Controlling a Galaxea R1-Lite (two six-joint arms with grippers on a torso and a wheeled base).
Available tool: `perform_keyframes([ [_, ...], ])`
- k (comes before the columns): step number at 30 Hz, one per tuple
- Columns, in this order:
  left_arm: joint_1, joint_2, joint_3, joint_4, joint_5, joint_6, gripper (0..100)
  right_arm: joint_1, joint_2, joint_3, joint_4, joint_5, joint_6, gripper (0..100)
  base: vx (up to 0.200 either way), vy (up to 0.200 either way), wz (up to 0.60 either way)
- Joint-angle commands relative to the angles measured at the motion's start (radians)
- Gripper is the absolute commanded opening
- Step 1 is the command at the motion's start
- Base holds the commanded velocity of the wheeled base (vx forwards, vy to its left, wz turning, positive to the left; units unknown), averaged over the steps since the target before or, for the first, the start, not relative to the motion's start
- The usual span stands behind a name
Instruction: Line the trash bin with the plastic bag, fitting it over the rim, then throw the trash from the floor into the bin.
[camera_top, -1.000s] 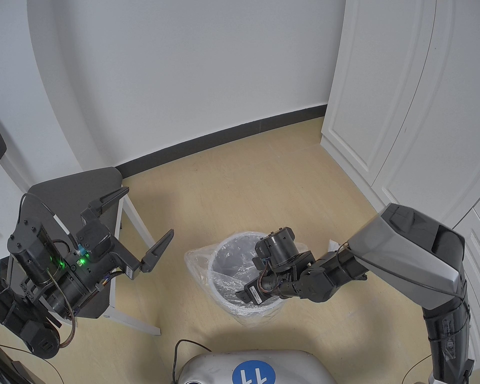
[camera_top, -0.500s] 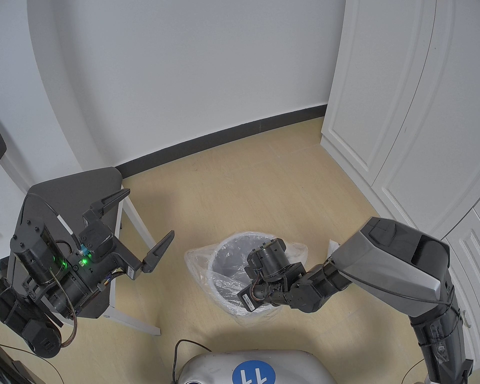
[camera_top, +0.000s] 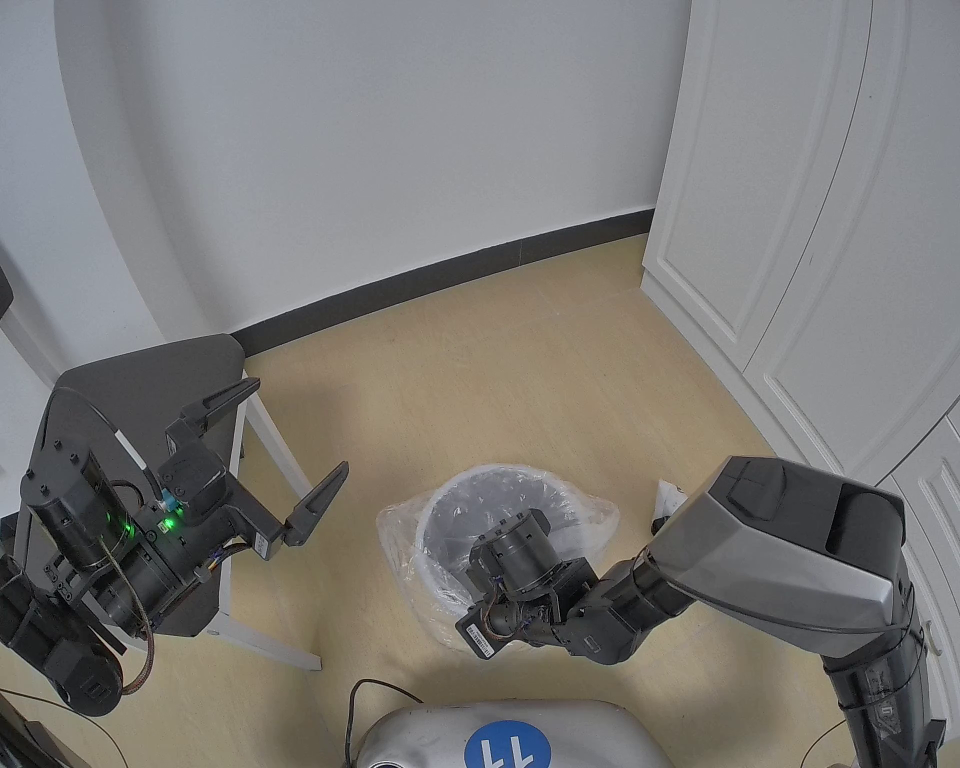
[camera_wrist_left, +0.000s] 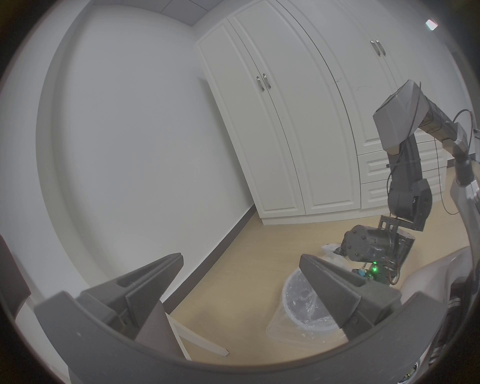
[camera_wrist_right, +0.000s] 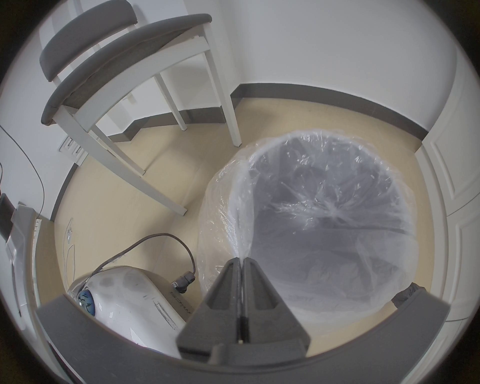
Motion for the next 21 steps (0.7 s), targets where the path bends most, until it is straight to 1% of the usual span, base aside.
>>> perform_keyframes([
  [1, 0.0, 0.001, 0.001, 0.0, 0.0, 0.001, 100, 0.057, -0.006, 0.069, -0.062, -0.003, -0.006, 0, 0.0, 0.0, 0.0],
  [5, 0.0, 0.001, 0.006, 0.0, -0.001, 0.015, 100, 0.055, 0.046, 0.052, -0.067, -0.005, -0.008, 0, 0.0, 0.0, 0.0],
  [12, 0.0, 0.008, 0.003, 0.0, -0.001, 0.02, 100, 0.031, 0.054, -0.001, 0.002, -0.003, -0.005, 0, 0.0, 0.0, 0.0],
  [13, 0.0, 0.013, 0.001, 0.0, -0.001, 0.02, 100, 0.018, 0.054, -0.023, 0.064, -0.003, -0.005, 0, 0.0, 0.0, 0.0],
  [14, 0.0, 0.013, 0.001, 0.0, -0.001, 0.02, 100, 0.018, 0.054, -0.023, 0.064, -0.003, -0.005, 0, 0.0, 0.0, 0.0],
  [15, 0.0, 0.014, 0.001, 0.0, -0.001, 0.021, 100, 0.008, 0.057, -0.064, 0.148, -0.003, -0.002, 0, 0.0, 0.0, 0.0],
  [16, 0.0, 0.016, 0.001, -0.002, -0.001, 0.021, 100, 0.003, 0.057, -0.092, 0.199, -0.003, 0.001, 0, 0.0, 0.0, 0.0],
  [18, 0.0, 0.014, 0.001, 0.0, -0.001, 0.021, 100, -0.014, 0.067, -0.124, 0.252, -0.005, 0.003, 0, 0.0, 0.0, 0.0],
  [21, 0.0, 0.014, 0.001, -0.002, -0.001, 0.021, 100, -0.026, 0.078, -0.161, 0.28, -0.017, 0.003, 0, 0.0, 0.0, 0.0],
])
